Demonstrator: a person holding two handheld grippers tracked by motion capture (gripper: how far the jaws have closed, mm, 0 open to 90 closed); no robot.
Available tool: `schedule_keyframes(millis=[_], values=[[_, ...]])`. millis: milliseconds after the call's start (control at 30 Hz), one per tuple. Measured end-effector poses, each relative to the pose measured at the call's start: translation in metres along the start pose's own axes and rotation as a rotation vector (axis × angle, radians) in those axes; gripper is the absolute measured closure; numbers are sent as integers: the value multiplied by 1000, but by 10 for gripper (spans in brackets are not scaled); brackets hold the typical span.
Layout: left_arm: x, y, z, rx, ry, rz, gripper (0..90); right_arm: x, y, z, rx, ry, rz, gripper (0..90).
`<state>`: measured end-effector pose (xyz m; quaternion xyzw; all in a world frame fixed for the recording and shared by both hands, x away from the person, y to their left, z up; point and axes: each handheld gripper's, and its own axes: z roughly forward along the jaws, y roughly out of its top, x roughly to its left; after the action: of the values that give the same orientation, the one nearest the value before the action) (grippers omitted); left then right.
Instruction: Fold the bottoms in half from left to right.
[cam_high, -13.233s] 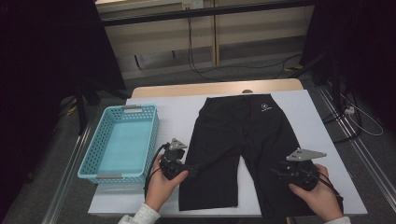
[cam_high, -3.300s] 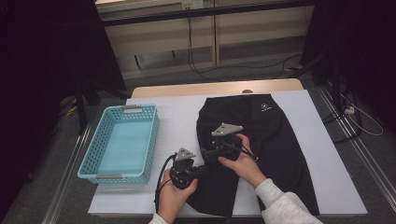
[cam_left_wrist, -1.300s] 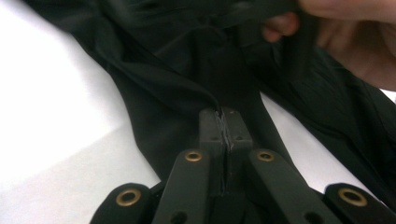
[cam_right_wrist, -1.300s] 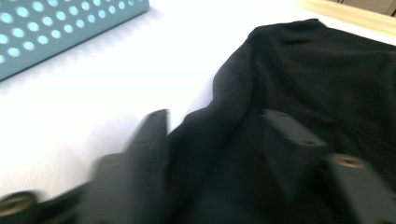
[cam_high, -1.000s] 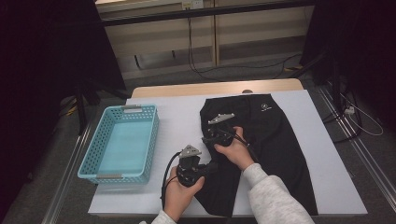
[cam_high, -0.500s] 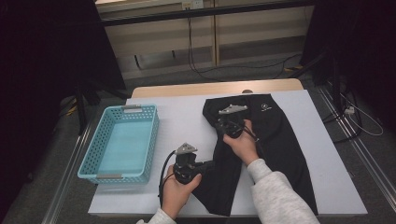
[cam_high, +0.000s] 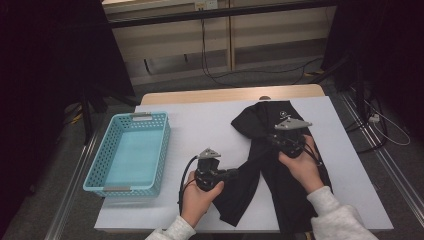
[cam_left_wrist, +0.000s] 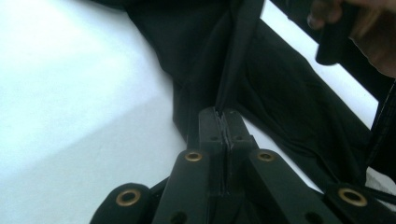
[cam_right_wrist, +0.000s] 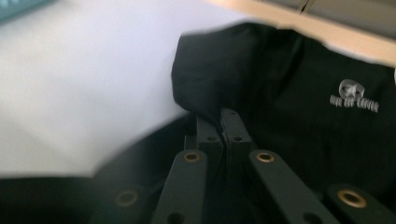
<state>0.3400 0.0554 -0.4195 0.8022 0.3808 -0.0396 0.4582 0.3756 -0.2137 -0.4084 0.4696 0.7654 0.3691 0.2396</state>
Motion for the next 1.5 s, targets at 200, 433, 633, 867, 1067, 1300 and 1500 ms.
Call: schedule_keyframes(millis=[200,433,633,867,1067,1300,1500], values=[[0,-4,7,27,5,2,891,6,-16,9,48,33,-71,668],[-1,-6,7,25,4,7,891,14,16,36,-26,-3,-145,516],[1,-6,5,18,6,3,891,18,28,79,41,14,-150,511],[3,-7,2,10,5,-10,891,15,24,105,106,-15,-168,789],[3,-7,2,2,4,-11,891,5,30,99,95,1,-119,877],[-2,-4,2,-4,-7,-1,891,-10,40,77,21,9,-64,879],[-8,0,3,-21,-32,-2,891,-20,48,63,-12,-4,-45,878]])
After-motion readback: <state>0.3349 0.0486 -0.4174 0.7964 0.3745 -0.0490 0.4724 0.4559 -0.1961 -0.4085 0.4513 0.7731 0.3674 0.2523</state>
